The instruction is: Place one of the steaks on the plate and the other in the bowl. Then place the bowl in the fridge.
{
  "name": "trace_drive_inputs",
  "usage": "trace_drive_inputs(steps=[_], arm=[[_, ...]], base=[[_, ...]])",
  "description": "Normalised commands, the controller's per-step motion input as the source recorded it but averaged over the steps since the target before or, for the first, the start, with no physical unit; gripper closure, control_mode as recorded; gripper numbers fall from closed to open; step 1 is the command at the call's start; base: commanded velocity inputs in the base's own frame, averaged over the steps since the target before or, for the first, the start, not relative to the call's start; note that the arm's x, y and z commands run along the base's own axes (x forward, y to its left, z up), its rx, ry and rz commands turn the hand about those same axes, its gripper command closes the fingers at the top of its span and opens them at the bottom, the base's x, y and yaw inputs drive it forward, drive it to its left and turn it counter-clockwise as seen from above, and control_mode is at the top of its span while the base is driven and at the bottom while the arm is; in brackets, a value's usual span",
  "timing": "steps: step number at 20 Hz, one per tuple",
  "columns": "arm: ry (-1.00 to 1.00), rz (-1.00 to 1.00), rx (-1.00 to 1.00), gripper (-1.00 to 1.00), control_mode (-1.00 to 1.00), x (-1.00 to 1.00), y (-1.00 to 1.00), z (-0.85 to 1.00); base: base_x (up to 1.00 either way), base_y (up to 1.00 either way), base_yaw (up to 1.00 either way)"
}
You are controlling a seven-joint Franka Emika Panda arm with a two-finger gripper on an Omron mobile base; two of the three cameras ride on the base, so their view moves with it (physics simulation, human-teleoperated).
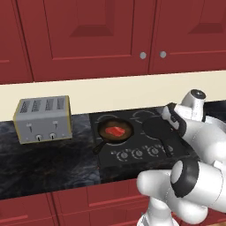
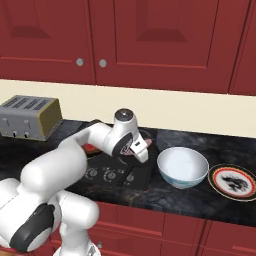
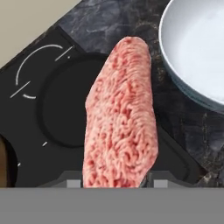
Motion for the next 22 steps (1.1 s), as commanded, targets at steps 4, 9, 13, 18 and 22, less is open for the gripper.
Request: trace_drive_inputs(steps=[4, 9, 13, 18, 22], arm=[[0.00, -0.07, 0.00, 1.00, -1.00, -0.38, -0.31, 0.34], [0.00, -0.06, 0.00, 1.00, -1.00, -0.16, -0.45, 0.22], [0.00, -0.02, 0.00, 1.00, -1.00, 0.00, -0.76, 0.05], [0.05, -0.01, 0.06, 1.00, -1.00, 0.03, -0.62, 0.23], [0.04, 0.00, 0.04, 1.00, -1.00, 0.29, -0.39, -0.02]], base=[[0.00, 0.00, 0.00], [0.00, 0.00, 0.00], [0.00, 0.00, 0.00], [0.00, 0.00, 0.00], [0.00, 0.00, 0.00]])
